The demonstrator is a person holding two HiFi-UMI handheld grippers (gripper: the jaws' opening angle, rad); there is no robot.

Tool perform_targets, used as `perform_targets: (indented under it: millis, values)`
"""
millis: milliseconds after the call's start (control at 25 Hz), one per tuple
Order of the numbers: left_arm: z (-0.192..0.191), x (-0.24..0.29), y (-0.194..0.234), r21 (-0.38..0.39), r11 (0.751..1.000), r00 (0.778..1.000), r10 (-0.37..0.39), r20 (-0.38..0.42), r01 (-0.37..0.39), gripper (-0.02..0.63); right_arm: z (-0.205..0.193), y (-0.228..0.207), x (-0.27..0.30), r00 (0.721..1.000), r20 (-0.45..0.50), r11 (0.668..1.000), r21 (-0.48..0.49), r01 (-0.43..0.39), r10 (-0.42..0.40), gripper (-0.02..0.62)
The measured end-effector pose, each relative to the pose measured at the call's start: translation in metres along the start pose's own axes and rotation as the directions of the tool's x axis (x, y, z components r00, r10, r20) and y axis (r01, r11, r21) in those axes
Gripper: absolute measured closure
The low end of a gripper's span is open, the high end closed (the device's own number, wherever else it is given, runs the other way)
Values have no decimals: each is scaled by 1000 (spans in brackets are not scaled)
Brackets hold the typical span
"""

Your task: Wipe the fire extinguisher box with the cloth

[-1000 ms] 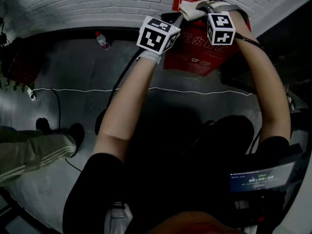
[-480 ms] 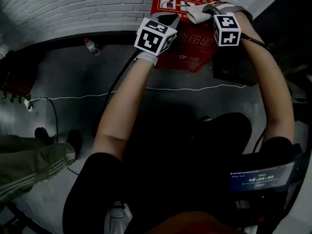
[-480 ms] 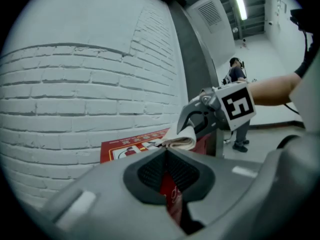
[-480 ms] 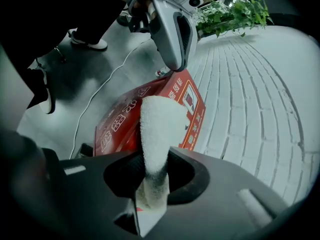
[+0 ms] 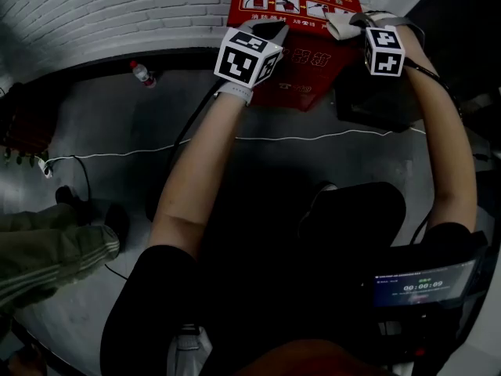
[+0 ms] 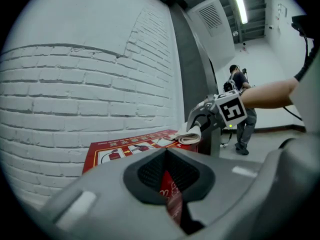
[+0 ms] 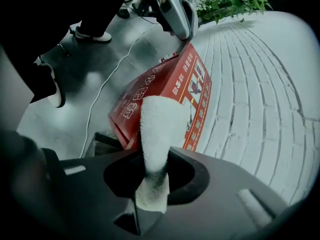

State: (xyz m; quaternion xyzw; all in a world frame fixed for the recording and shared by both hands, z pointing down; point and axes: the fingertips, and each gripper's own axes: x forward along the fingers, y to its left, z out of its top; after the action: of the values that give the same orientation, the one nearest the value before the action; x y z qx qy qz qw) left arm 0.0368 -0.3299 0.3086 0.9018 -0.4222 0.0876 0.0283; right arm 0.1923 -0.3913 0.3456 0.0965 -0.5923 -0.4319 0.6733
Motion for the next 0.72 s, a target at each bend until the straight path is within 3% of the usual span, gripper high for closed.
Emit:
perform_targets:
  millis: [400, 520, 600, 640, 720]
  values:
    - [18, -37, -15, -11, 1000, 999, 26, 23, -25, 603, -62, 25, -11, 992, -104, 995, 86, -55, 64, 502]
    - [23, -52, -21, 3, 999, 999, 40, 33, -40, 603, -68, 23, -18, 996, -87, 985, 172, -10, 25, 502]
    - [25, -61, -26, 12, 999, 998, 49, 40, -49, 603, -67, 16, -29, 998, -38, 951, 303, 60, -51, 502]
    - [26, -65, -30, 18, 999, 998, 50, 46, -51, 603, -64, 11, -37, 995, 0, 916, 390, 94, -102, 502]
    - [30, -77, -35, 31, 998, 997, 47, 63, -49, 603, -51, 0, -59, 971, 103, 808, 577, 119, -216, 502]
